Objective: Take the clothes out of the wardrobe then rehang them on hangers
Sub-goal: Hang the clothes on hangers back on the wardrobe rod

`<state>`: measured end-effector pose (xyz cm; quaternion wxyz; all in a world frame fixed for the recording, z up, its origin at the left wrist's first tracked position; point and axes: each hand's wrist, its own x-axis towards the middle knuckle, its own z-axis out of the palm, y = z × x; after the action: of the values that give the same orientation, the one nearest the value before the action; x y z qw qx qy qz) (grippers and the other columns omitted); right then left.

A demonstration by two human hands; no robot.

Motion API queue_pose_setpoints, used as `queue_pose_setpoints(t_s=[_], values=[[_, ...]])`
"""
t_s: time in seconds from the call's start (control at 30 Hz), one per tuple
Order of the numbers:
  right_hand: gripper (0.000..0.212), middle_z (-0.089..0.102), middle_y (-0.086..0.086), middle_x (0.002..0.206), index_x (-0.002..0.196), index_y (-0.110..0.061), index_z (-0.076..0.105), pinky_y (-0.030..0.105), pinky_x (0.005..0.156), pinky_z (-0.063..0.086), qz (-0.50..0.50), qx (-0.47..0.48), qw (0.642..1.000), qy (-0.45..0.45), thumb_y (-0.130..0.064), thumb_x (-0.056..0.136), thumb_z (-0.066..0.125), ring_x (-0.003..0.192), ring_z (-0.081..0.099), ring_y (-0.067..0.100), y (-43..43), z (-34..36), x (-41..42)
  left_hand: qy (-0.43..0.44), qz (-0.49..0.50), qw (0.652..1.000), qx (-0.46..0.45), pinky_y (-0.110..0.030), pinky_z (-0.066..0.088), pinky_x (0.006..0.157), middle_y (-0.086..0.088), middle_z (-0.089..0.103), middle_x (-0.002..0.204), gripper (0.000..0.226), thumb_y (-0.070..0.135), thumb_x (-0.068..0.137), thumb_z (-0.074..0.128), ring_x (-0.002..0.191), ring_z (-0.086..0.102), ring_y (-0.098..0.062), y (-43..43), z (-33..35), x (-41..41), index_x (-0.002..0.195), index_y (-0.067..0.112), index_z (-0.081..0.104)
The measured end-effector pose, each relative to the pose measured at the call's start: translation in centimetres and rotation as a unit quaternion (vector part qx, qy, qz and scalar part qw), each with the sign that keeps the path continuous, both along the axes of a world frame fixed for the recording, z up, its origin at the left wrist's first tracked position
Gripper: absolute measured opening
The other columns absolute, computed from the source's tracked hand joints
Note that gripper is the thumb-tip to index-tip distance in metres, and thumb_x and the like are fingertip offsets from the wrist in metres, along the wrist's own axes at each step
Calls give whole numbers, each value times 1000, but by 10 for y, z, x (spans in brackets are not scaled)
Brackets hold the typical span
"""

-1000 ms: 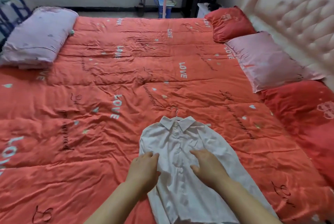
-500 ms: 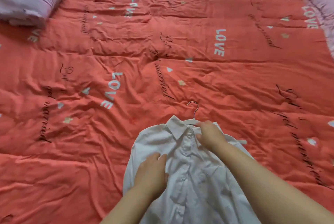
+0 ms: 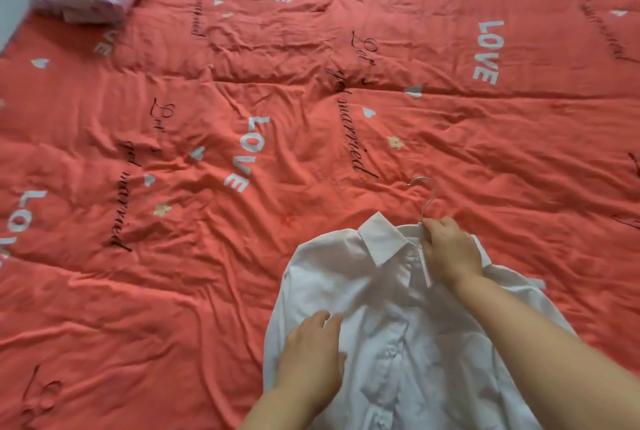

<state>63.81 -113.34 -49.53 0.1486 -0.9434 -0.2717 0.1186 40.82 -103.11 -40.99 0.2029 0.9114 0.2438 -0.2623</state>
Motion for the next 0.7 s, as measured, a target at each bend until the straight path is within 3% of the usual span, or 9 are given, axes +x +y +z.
queue_pose_setpoints(t_s=[0.1, 0.17, 0.27, 0.33, 0.4, 0.5, 0.6, 0.7], values=[[19, 60, 14, 68, 84, -8, 72, 39, 51, 48, 34, 93, 993, -62, -4, 66, 65, 53, 59, 37, -1, 42, -10, -41, 4, 999, 15, -24, 25, 104, 7, 31, 142, 52, 32, 96, 43, 132, 30, -11, 5, 20, -5, 143, 24, 25], [21, 62, 10, 65, 81, -11, 73, 34, 50, 47, 70, 127, 987, -73, -10, 62, 64, 53, 61, 32, 1, 81, -21, -82, 7, 996, 31, -24, 27, 102, 8, 35, 138, 50, 31, 94, 44, 129, 35, -12, 9, 38, -11, 141, 23, 29], [21, 67, 7, 73, 84, -13, 73, 34, 58, 47, 86, 155, 982, -59, -8, 64, 73, 66, 64, 29, 7, 143, -44, -188, 41, 980, 56, -30, 44, 91, 2, 52, 125, 52, 27, 81, 54, 111, 56, -19, 16, 73, -23, 132, 14, 49], [26, 65, 5, 72, 82, -13, 72, 33, 60, 41, 110, 166, 978, -65, -5, 60, 80, 66, 64, 27, 13, 187, -71, -280, 76, 955, 65, -34, 51, 83, -4, 59, 121, 59, 29, 72, 58, 104, 61, -22, 25, 101, -36, 128, 11, 52], [30, 62, 1, 66, 78, -15, 72, 27, 57, 32, 140, 186, 968, -90, -4, 53, 84, 59, 61, 24, 21, 231, -107, -355, 90, 927, 81, -34, 53, 82, -7, 61, 119, 59, 35, 74, 52, 108, 55, -19, 36, 137, -57, 128, 12, 47], [31, 62, -5, 65, 76, -26, 70, 24, 58, 34, 173, 236, 950, -112, -13, 50, 82, 55, 55, 13, 40, 297, -173, -443, 113, 883, 104, -36, 48, 91, -8, 60, 121, 59, 39, 77, 44, 114, 43, -14, 52, 194, -100, 133, 19, 39], [33, 62, -9, 67, 85, -30, 61, 21, 53, 39, 232, 279, 924, -117, -26, 54, 70, 55, 56, 9, 65, 359, -252, -495, 101, 851, 140, -33, 43, 95, -4, 60, 120, 60, 40, 79, 46, 113, 43, -14, 66, 248, -166, 136, 24, 37], [34, 62, -11, 69, 89, -30, 62, 15, 54, 40, 285, 317, 899, -101, -26, 55, 70, 60, 57, 7, 90, 413, -340, -545, 107, 816, 162, -37, 46, 90, 2, 61, 113, 54, 39, 84, 47, 105, 49, -12, 80, 288, -253, 136, 28, 38]])
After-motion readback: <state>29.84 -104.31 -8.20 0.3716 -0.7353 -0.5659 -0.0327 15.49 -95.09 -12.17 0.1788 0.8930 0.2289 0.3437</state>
